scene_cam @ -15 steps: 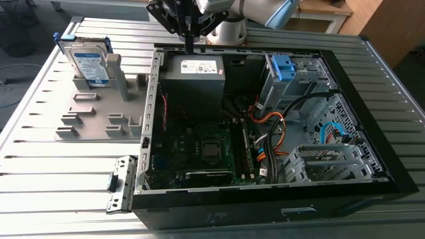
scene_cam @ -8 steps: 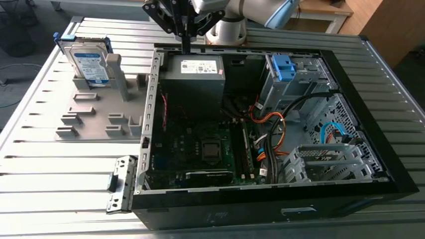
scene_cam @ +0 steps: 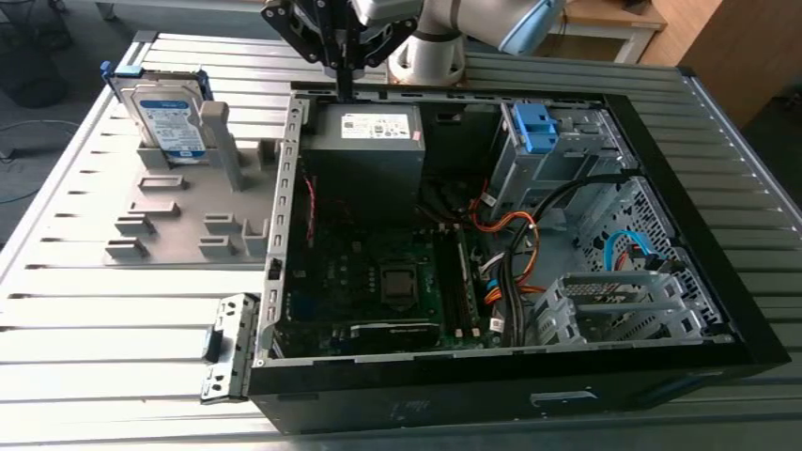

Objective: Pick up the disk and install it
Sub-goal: 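Reach for the disk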

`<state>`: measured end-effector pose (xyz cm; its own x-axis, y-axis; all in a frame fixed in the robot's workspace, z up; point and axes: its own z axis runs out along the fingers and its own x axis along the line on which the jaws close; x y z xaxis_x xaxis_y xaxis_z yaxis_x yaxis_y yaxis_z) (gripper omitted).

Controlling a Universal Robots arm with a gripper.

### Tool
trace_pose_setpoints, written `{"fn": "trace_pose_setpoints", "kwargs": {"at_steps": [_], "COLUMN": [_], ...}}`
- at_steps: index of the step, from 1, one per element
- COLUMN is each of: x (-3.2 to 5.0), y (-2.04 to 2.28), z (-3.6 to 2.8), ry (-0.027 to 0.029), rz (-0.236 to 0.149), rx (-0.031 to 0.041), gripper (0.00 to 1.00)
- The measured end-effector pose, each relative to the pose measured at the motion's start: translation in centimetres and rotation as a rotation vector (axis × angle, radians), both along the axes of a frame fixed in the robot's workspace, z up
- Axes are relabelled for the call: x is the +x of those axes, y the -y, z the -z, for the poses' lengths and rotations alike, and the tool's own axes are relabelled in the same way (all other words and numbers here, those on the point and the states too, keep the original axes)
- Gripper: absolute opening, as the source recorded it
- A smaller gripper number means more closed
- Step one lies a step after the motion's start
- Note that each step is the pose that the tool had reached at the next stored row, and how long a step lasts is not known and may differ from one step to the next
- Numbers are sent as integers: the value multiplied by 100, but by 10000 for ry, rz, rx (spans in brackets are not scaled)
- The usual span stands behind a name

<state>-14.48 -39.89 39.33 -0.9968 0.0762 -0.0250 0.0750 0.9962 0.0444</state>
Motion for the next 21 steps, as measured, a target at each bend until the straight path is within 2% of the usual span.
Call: {"fn": "trace_pose_setpoints", "kwargs": {"at_steps": [21], "x": [-178], "y": [0], "z": [0], "ry": [0], "rz": [0], "rx": [0], "gripper": [11]}}
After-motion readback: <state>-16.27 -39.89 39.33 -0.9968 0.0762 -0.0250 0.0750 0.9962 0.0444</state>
